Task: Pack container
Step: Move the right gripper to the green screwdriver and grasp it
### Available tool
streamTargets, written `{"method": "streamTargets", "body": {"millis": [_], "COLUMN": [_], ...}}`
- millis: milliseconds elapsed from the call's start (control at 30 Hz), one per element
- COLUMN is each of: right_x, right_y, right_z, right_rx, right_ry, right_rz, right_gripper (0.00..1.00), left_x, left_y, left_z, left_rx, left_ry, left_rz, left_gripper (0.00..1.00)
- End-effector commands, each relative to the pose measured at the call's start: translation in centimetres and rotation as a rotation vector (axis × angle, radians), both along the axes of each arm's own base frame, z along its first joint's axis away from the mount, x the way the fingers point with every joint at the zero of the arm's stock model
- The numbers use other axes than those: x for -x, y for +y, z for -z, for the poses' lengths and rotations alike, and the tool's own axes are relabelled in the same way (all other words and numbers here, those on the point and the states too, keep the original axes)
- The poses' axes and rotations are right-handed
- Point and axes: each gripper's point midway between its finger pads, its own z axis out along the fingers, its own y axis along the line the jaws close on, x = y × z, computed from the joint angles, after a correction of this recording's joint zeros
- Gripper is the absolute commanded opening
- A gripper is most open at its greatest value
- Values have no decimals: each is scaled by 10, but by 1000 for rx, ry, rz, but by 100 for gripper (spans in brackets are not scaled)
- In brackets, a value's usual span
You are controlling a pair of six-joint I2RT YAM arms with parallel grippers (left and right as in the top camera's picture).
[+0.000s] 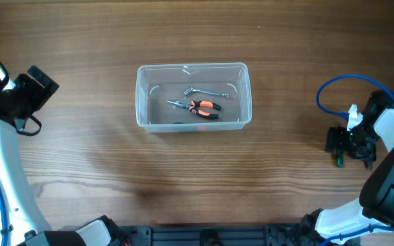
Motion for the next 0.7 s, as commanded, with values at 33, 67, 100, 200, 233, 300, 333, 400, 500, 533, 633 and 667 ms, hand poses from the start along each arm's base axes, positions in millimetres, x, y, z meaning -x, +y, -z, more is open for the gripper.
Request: {"method": "streamTargets", "body": {"millis": [33, 67, 100, 200, 233, 300, 333, 400, 500, 533, 633, 667], "right_x": [13, 14, 13, 10, 8, 5, 3, 1, -1, -2, -4, -5], "right_y": [2, 3, 4, 5, 7, 8, 9, 9, 8, 7, 7, 8], "right_z": [12, 14, 14, 14, 15, 15, 15, 15, 15, 15, 15, 15], "right_rx": [2, 1, -3, -16, -27, -34, -38, -41, -36, -35, -35, -41], "right_ry": [39, 37, 33, 17, 6, -8, -17, -27, -36, -38, -47, -52], "right_rz": [-11, -16, -16, -21, -21, -20, -20, -19, -19, -20, -19, -20], "right_gripper": [77, 73, 68, 60, 57, 49, 48, 38, 26, 21, 17, 16], "left_x": [-2, -2, -2, -2, -2, -2, -2, -2, -1, -1, -1, -1], "left_y": [-4, -4, -4, -4, -4, -4, -4, -4, -4, -5, -5, -5], "left_z": [-4, -4, -4, -4, -4, -4, -4, -4, -3, -3, -3, -3], "left_rx": [12, 13, 13, 13, 13, 13, 13, 13, 16, 16, 16, 16], "left_ry": [-15, -16, -16, -16, -16, -16, -15, -15, -9, -9, -9, -9], "left_rz": [5, 5, 5, 5, 5, 5, 5, 5, 5, 5, 5, 5], "left_gripper": [100, 100, 100, 100, 100, 100, 100, 100, 100, 100, 100, 100]}}
